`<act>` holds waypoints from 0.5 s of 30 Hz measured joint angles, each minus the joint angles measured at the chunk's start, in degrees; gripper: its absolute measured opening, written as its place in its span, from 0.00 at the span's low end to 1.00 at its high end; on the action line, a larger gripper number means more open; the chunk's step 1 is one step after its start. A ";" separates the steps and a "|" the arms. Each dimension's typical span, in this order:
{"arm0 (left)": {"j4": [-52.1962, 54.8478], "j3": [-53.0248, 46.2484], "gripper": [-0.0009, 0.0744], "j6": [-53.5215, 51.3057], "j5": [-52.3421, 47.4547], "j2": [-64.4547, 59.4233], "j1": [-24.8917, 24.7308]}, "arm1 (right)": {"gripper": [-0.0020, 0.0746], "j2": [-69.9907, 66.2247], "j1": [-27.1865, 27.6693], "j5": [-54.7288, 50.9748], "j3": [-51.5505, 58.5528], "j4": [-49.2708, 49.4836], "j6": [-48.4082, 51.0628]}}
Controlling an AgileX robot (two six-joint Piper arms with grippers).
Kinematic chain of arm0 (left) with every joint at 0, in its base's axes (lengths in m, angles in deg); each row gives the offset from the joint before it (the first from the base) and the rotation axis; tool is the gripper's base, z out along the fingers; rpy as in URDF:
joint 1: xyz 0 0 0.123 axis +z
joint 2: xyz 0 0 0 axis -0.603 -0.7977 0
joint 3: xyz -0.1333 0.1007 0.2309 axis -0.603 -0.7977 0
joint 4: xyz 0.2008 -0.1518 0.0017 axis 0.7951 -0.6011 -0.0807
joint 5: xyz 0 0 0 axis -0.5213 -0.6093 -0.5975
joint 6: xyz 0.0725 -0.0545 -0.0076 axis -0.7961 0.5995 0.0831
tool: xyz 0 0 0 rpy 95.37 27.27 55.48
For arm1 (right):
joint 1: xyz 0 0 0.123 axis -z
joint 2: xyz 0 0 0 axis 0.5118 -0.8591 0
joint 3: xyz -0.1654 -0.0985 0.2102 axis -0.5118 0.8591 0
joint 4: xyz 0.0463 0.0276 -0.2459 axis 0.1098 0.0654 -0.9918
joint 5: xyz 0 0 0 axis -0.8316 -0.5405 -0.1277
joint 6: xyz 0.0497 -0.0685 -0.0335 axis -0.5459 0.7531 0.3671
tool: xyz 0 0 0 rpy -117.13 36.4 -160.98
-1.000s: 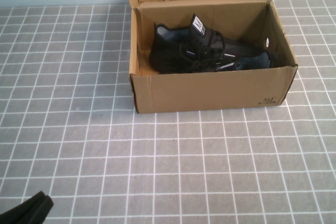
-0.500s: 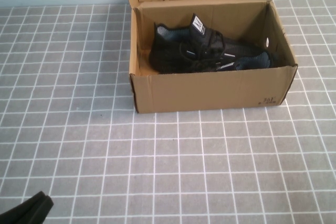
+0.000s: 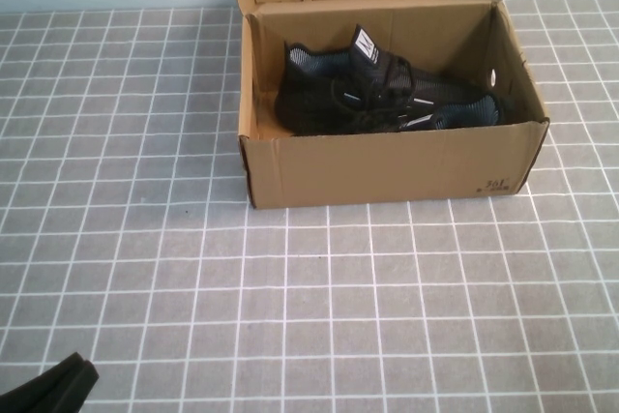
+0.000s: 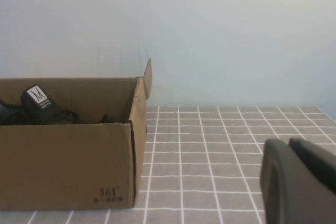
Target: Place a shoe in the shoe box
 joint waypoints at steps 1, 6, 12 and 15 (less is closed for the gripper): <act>0.00 0.00 0.01 0.00 0.00 0.00 0.00 | 0.01 0.00 0.00 0.00 0.00 0.24 0.00; 0.00 0.00 0.01 0.00 0.00 0.00 0.00 | 0.01 0.00 0.00 -6.60 0.00 1.36 0.00; 0.00 0.00 0.01 0.00 0.00 0.00 0.00 | 0.01 0.00 0.00 -16.46 0.00 1.70 0.00; 0.00 0.00 0.01 0.00 0.00 0.00 0.00 | 0.01 0.00 0.00 -19.84 0.00 1.84 0.00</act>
